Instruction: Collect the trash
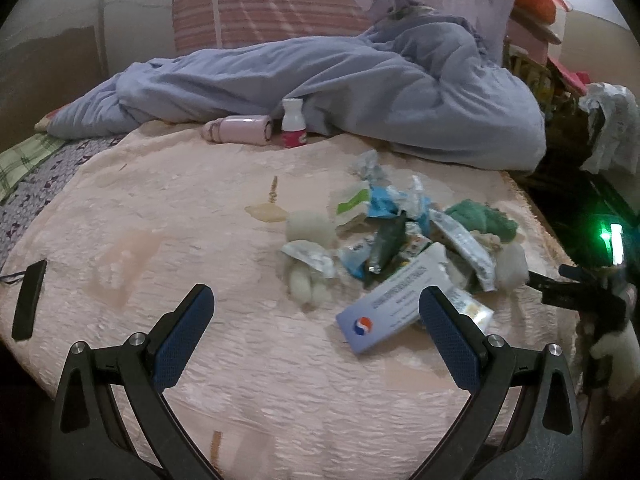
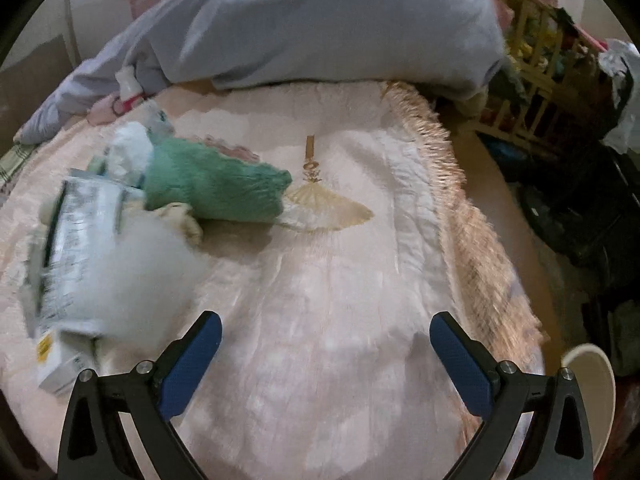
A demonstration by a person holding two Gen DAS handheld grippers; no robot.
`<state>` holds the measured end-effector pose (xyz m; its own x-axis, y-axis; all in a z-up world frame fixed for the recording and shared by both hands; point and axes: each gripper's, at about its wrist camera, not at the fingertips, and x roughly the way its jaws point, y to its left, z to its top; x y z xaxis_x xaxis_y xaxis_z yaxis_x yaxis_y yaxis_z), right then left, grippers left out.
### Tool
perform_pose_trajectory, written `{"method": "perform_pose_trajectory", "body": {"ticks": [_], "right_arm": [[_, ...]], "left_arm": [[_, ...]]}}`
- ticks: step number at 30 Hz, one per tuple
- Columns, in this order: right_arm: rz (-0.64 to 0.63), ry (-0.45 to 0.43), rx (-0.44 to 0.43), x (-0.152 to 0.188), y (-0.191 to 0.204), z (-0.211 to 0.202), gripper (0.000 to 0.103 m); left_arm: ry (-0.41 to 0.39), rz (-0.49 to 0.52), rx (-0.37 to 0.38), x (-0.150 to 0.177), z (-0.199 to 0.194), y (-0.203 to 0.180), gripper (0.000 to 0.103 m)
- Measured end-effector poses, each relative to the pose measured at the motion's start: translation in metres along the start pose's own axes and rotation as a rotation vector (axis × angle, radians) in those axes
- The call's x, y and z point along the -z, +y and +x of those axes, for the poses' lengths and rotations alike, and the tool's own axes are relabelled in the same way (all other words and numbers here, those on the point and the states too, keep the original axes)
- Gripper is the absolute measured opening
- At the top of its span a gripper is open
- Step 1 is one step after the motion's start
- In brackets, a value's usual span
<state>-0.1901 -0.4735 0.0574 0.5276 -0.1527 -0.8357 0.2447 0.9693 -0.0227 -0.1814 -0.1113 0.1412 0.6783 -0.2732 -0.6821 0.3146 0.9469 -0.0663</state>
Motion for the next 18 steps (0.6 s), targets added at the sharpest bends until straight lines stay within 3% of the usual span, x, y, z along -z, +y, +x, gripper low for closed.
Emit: {"method": "perform_pose_trajectory", "body": {"ticks": [10,18], "right_arm": [[0.007,-0.201,-0.021,0.012,0.021,-0.099,0.103],[-0.01,-0.309,-0.022,0.018,0.041,-0.145,0.103]], "left_arm": [[-0.042,0.009,0.033,0.0,-0.017,-0.026,0.102],[-0.066,0.011,0.041,-0.003,-0.029,-0.031,0.102]]}}
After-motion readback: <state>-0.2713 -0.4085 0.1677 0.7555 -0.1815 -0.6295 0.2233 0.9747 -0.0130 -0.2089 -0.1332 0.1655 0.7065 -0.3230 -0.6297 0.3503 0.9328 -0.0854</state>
